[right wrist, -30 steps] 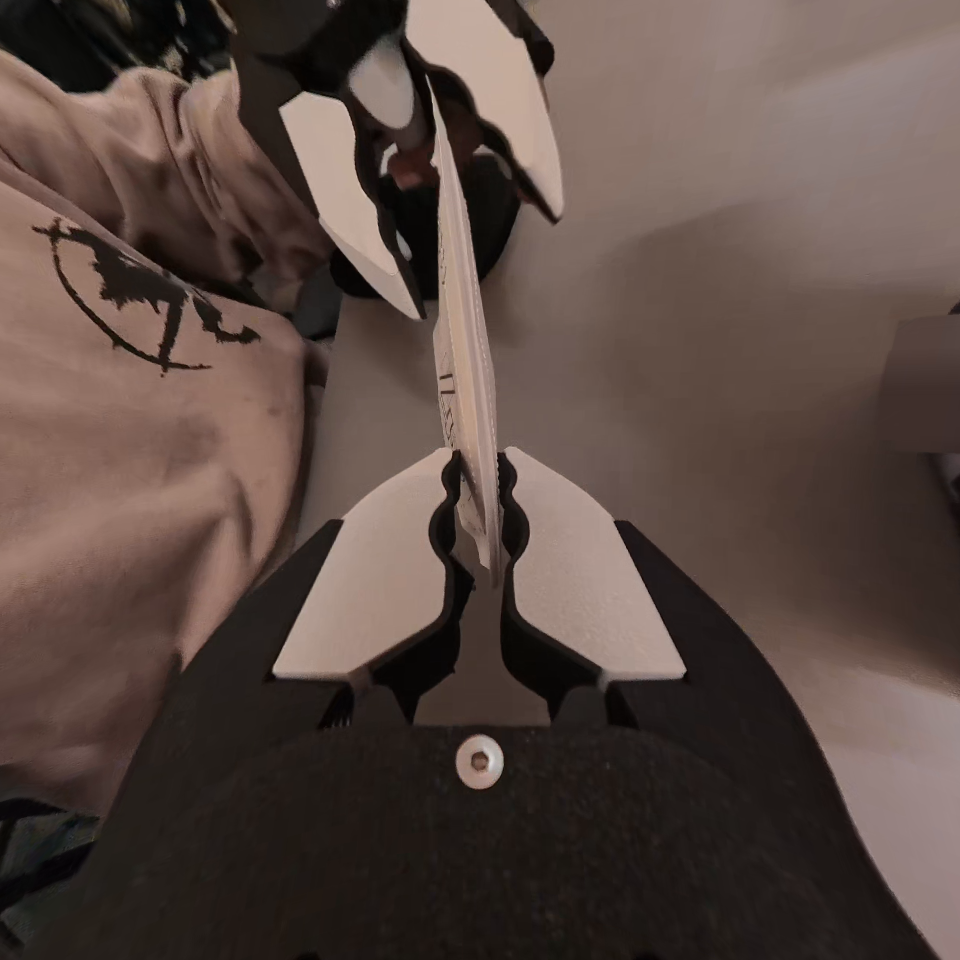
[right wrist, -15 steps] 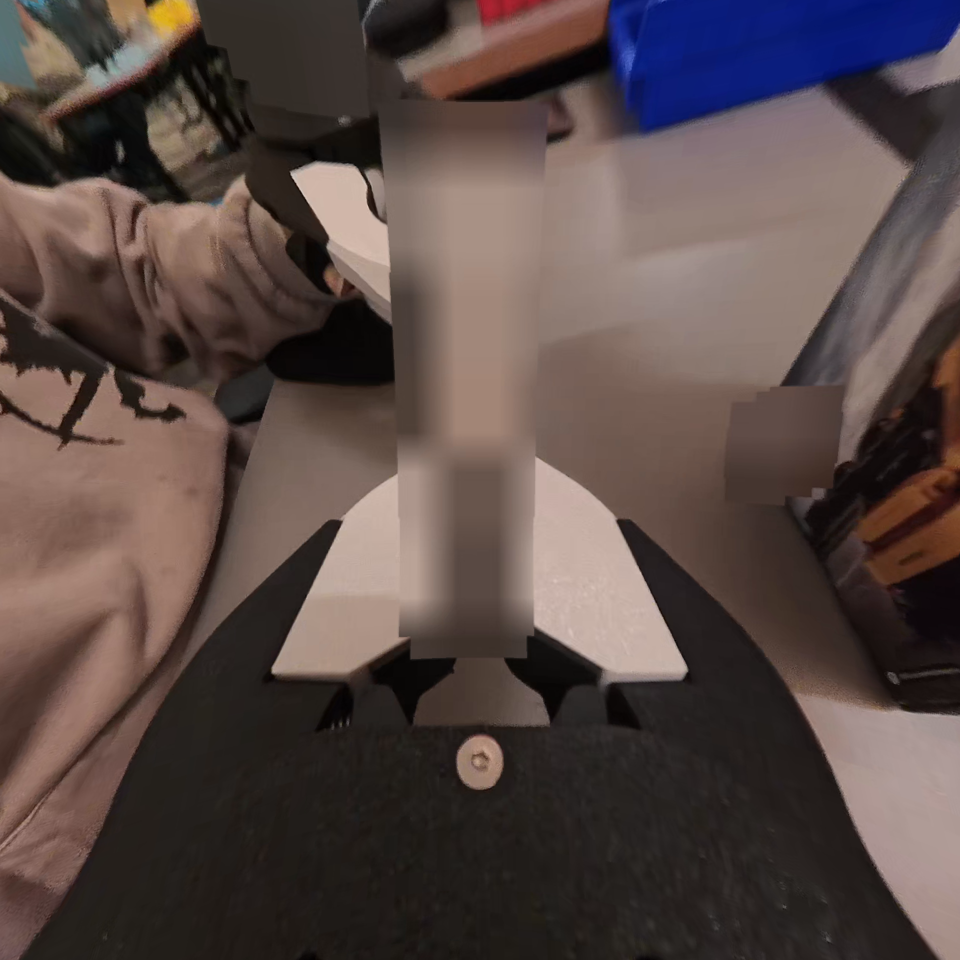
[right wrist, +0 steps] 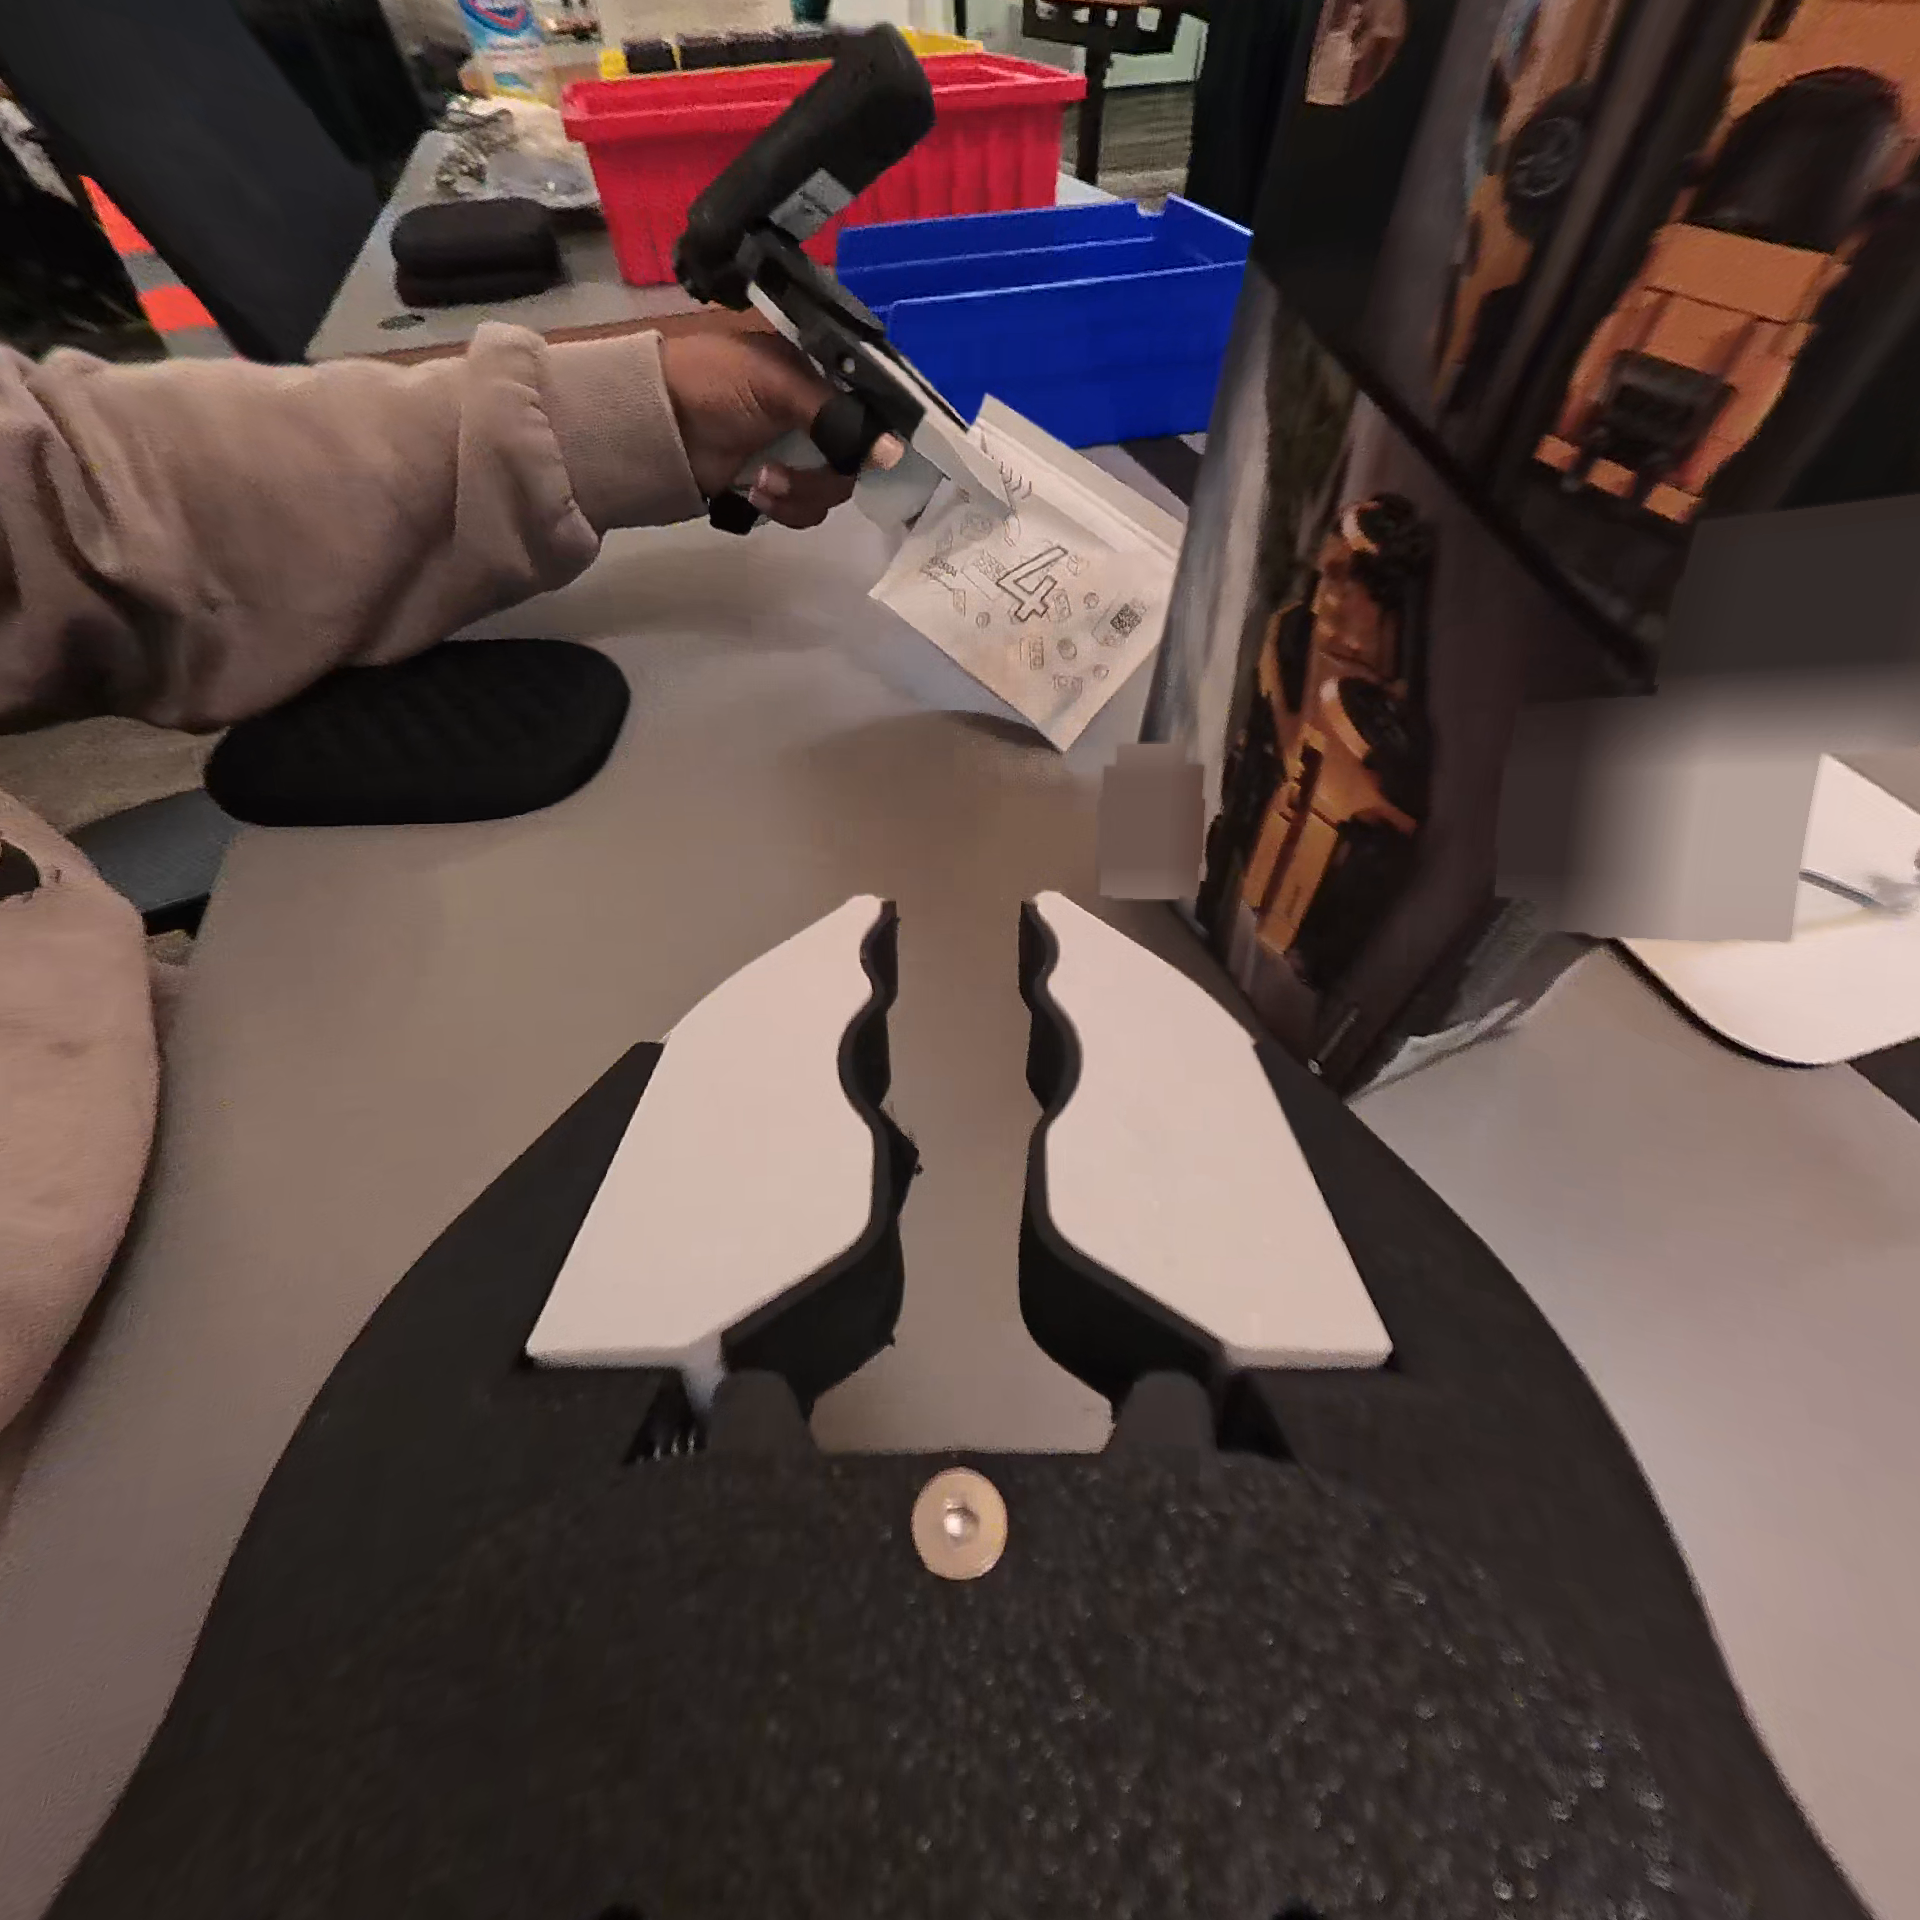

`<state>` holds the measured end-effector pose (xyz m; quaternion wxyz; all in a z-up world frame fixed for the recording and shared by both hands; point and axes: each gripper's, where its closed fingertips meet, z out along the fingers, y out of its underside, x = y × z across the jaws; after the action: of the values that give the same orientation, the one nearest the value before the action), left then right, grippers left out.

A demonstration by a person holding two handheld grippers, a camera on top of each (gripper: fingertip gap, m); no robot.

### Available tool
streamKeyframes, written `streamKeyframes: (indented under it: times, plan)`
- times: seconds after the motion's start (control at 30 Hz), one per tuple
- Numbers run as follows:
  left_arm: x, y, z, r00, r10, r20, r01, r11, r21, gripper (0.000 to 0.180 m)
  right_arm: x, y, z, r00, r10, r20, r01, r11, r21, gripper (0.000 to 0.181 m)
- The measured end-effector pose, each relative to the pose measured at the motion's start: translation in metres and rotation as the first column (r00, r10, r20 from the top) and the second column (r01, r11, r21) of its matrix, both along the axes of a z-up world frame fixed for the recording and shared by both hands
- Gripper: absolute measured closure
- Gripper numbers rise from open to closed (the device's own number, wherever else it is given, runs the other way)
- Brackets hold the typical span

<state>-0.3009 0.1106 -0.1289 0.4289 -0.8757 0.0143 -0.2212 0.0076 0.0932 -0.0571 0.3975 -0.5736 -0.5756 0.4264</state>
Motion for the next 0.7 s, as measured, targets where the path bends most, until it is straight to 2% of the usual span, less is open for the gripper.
streamKeyframes:
  times: [0.1, 0.23, 0.3, 0.37, 0.43, 0.5, 0.57, 0.63, 0.7]
  plan:
    - [-0.020, 0.017, -0.013, 0.999, -0.014, -0.049, 0.010, 0.996, -0.087, 0.167, 0.005, 0.006, 0.004, 1.000, -0.015, 0.010, 0.015, 1.000, 0.005, 0.160]
    - [-0.041, 0.026, -0.036, 0.979, -0.088, -0.184, 0.050, 0.978, -0.202, 0.166, 0.007, 0.009, 0.012, 1.000, -0.026, 0.010, 0.026, 0.999, 0.025, 0.160]
    - [-0.050, 0.032, -0.043, 0.968, -0.092, -0.233, 0.042, 0.976, -0.214, 0.165, 0.009, 0.011, 0.017, 0.999, -0.036, 0.012, 0.035, 0.998, 0.050, 0.161]
    - [-0.057, 0.036, -0.045, 0.957, -0.088, -0.277, 0.028, 0.976, -0.215, 0.157, 0.008, 0.014, 0.024, 0.999, -0.046, 0.010, 0.045, 0.996, 0.076, 0.160]
    - [-0.070, 0.042, -0.036, 0.934, -0.035, -0.357, -0.025, 0.987, -0.160, 0.138, 0.007, 0.021, 0.037, 0.998, -0.068, 0.005, 0.067, 0.988, 0.137, 0.158]
    - [-0.082, 0.051, -0.010, 0.908, 0.090, -0.408, -0.107, 0.994, -0.019, 0.127, 0.002, 0.029, 0.059, 0.996, -0.090, 0.002, 0.088, 0.971, 0.221, 0.157]
    - [-0.074, 0.054, 0.024, 0.899, 0.158, -0.408, -0.115, 0.985, 0.127, 0.125, -0.005, 0.038, 0.088, 0.994, -0.107, 0.006, 0.099, 0.942, 0.321, 0.155]
    - [-0.041, 0.052, 0.054, 0.925, 0.114, -0.363, -0.037, 0.976, 0.214, 0.122, -0.018, 0.047, 0.121, 0.993, -0.115, 0.019, 0.096, 0.898, 0.429, 0.154]
    - [0.011, 0.048, 0.080, 0.957, -0.011, -0.289, 0.098, 0.953, 0.288, 0.118, -0.034, 0.061, 0.154, 0.992, -0.111, 0.056, 0.069, 0.867, 0.493, 0.154]
